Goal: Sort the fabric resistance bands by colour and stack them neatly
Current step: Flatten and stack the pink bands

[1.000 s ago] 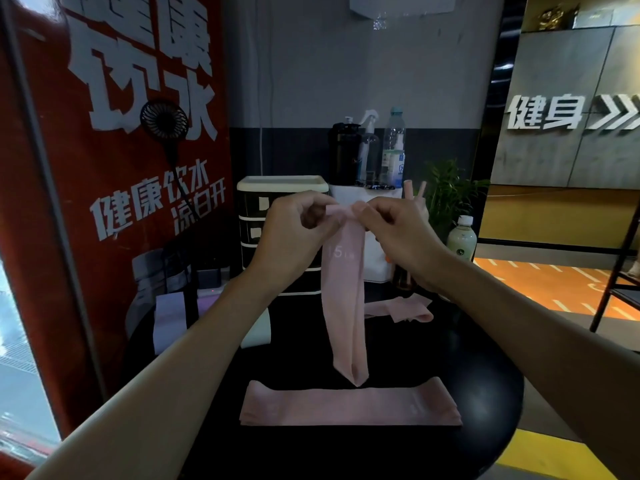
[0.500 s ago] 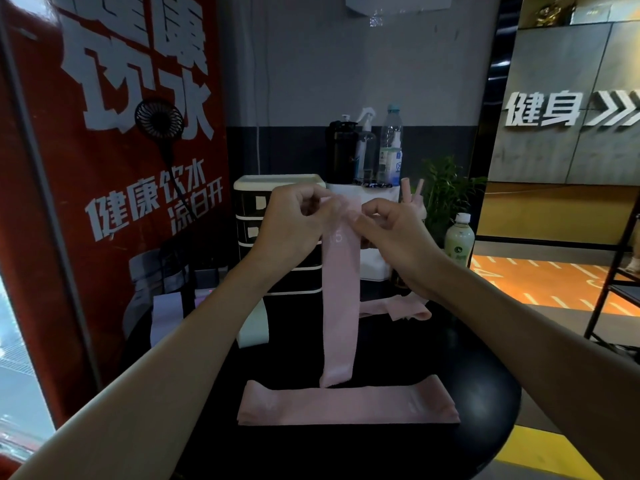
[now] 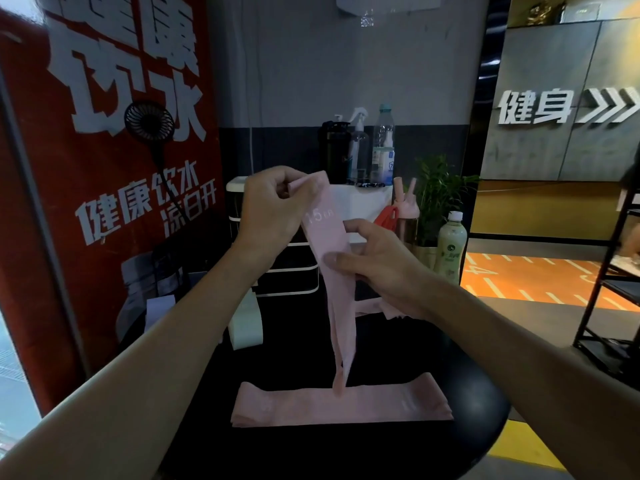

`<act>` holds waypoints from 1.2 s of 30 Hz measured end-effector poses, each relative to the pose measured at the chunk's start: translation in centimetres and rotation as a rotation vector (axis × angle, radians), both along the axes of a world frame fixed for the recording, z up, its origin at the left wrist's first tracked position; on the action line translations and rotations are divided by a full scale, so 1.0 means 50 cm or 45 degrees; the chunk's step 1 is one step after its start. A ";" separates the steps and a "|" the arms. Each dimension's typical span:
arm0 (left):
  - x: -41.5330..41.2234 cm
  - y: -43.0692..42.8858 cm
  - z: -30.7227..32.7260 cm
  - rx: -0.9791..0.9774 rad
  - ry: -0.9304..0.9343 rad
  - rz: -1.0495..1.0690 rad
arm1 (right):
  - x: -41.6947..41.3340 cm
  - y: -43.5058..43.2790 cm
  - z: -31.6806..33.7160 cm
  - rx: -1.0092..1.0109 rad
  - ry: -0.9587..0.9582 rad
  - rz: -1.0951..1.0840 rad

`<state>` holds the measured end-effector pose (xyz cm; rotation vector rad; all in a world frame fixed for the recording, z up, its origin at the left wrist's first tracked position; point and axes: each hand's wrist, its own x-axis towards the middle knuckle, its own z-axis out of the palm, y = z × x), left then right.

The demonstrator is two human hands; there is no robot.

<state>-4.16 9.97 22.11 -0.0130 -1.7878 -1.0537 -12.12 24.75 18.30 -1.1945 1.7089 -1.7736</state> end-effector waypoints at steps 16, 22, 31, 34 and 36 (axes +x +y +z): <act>0.063 -0.106 -0.049 0.385 0.042 0.234 | -0.031 0.113 -0.111 0.201 -0.056 0.102; 0.095 -0.137 -0.104 0.473 -0.015 0.346 | -0.064 0.152 -0.162 0.155 -0.134 -0.005; 0.154 -0.113 -0.276 0.481 -0.235 0.330 | -0.071 0.192 -0.229 0.130 -0.235 -0.503; 0.174 -0.100 -0.333 0.396 -0.299 0.322 | -0.058 0.200 -0.252 0.120 -0.188 -0.664; 0.181 -0.091 -0.359 0.319 -0.339 0.362 | -0.046 0.203 -0.271 0.146 -0.117 -0.757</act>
